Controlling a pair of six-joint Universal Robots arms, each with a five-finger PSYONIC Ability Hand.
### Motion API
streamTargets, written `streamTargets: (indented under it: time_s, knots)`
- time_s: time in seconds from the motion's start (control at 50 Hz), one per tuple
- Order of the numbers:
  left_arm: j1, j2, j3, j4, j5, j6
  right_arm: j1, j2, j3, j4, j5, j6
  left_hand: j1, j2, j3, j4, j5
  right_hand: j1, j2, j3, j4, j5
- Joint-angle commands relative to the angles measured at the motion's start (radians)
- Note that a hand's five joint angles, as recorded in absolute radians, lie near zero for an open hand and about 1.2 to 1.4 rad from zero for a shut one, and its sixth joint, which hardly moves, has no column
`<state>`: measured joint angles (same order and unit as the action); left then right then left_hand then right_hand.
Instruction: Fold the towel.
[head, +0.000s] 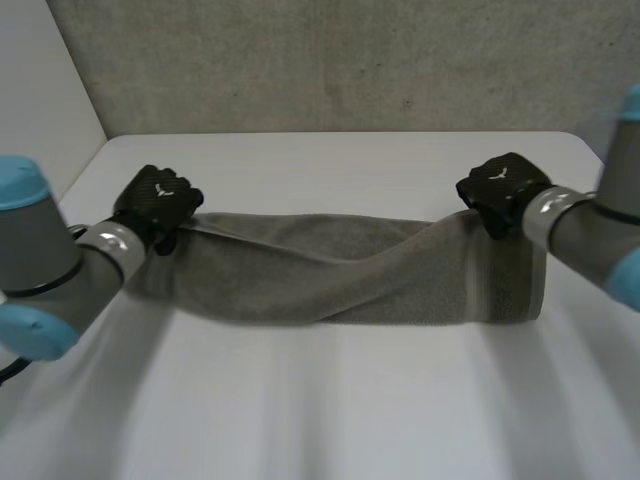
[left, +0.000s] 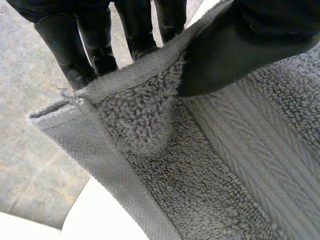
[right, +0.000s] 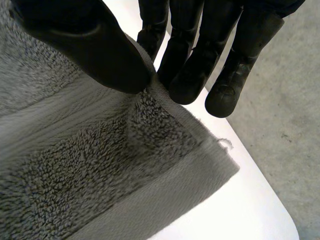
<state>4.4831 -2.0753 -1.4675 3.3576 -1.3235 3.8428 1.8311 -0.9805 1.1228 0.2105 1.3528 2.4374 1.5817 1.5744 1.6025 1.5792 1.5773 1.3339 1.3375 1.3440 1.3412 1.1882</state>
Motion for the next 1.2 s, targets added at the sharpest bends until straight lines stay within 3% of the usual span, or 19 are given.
streamTargets:
  time_s: [0.02, 0.1, 0.34, 0.4, 0.42, 0.44, 0.46, 0.48, 0.5, 0.52, 0.7, 0.78, 0.88, 0.94, 1.0, 1.08, 1.1, 1.2]
  knots:
    - [-0.038, -0.248, 0.293, -0.003, -0.100, 0.000, 0.042, 0.210, -0.172, -0.094, 0.121, -0.008, -0.185, -0.178, -0.206, -0.183, -0.356, 0.062, 0.059, 0.052, 0.055, 0.034]
    - [-0.038, -0.392, 0.485, -0.021, -0.163, 0.004, 0.043, 0.310, -0.257, -0.160, 0.131, -0.009, -0.185, -0.178, -0.206, -0.183, -0.356, 0.062, 0.059, 0.052, 0.055, 0.034]
    - [-0.038, -0.574, 0.740, -0.130, -0.241, 0.035, 0.045, 0.488, -0.448, -0.255, 0.138, -0.006, -0.185, -0.178, -0.206, -0.183, -0.356, 0.062, 0.059, 0.052, 0.055, 0.034]
    - [-0.038, -0.591, 0.759, -0.145, -0.269, 0.035, 0.046, 0.509, -0.475, -0.257, 0.140, -0.008, -0.244, -0.236, -0.265, -0.241, -0.414, 0.052, 0.048, 0.042, 0.045, 0.023]
    - [-0.038, -0.595, 0.759, -0.148, -0.278, 0.035, 0.047, 0.510, -0.475, -0.257, 0.140, -0.008, -0.354, -0.347, -0.375, -0.352, -0.524, 0.052, 0.048, 0.042, 0.044, 0.023]
    - [-0.038, -0.595, 0.759, -0.149, -0.278, 0.035, 0.048, 0.519, -0.483, -0.255, 0.141, -0.006, -0.355, -0.348, -0.376, -0.353, -0.525, -0.599, -0.603, -0.609, -0.607, -0.628]
    - [-0.038, -0.598, 0.757, -0.155, -0.283, 0.037, 0.050, 0.523, -0.485, -0.255, 0.141, -0.005, -0.629, -0.621, -0.649, -0.626, -0.799, -1.159, -1.163, -1.169, -1.167, -1.188]
    - [-0.038, -0.598, 0.753, -0.162, -0.286, 0.035, 0.050, 0.523, -0.485, -0.255, 0.141, -0.005, -1.122, -1.115, -1.143, -1.120, -1.293, -1.159, -1.163, -1.169, -1.167, -1.188]
    - [-0.038, -0.598, 0.753, -0.162, -0.286, 0.035, 0.051, 0.525, -0.486, -0.252, 0.137, -0.005, -1.127, -1.120, -1.148, -1.125, -1.297, -1.159, -1.163, -1.169, -1.167, -1.188]
    - [-0.038, -0.598, 0.753, -0.170, -0.287, 0.034, 0.051, 0.525, -0.486, -0.252, 0.137, -0.005, -1.407, -1.400, -1.428, -1.405, -1.577, -1.159, -1.163, -1.169, -1.167, -1.188]
    - [-0.035, -0.543, 0.756, -0.178, -0.333, -0.035, 0.053, 0.414, -0.445, -0.241, 0.129, 0.084, -1.407, -1.400, -1.428, -1.405, -1.577, -1.159, -1.163, -1.169, -1.167, -1.188]
    - [-0.025, -0.502, 0.750, -0.181, -0.344, -0.112, 0.039, 0.226, -0.321, -0.238, 0.124, 0.213, -1.407, -1.400, -1.428, -1.405, -1.577, -1.159, -1.163, -1.169, -1.167, -1.188]
    - [-0.007, -0.384, 0.678, -0.187, -0.332, -0.290, 0.037, 0.045, -0.151, -0.237, 0.112, 0.261, -1.407, -1.400, -1.428, -1.405, -1.577, -1.159, -1.163, -1.169, -1.167, -1.188]
    - [-0.001, -0.342, 0.636, -0.185, -0.324, -0.325, 0.036, -0.039, -0.045, -0.220, 0.104, 0.259, -1.407, -1.400, -1.428, -1.405, -1.577, -1.159, -1.163, -1.169, -1.167, -1.188]
    - [0.002, -0.258, 0.532, -0.184, -0.298, -0.365, 0.031, -0.084, 0.044, -0.154, 0.098, 0.256, -1.407, -1.400, -1.428, -1.405, -1.577, -1.159, -1.163, -1.169, -1.167, -1.188]
    - [0.002, -0.131, 0.351, -0.164, -0.188, -0.378, 0.022, -0.098, 0.141, -0.062, 0.092, 0.247, -1.407, -1.400, -1.428, -1.405, -1.577, -1.159, -1.163, -1.169, -1.167, -1.188]
    - [0.002, -0.087, 0.284, -0.150, -0.145, -0.381, 0.022, -0.098, 0.141, -0.062, 0.092, 0.247, -1.407, -1.400, -1.428, -1.405, -1.577, -1.159, -1.163, -1.169, -1.167, -1.188]
    - [-0.001, 0.010, 0.101, -0.060, -0.085, -0.397, -0.004, -0.090, 0.216, -0.072, 0.088, 0.241, -1.407, -1.400, -1.428, -1.405, -1.577, -1.159, -1.163, -1.169, -1.167, -1.188]
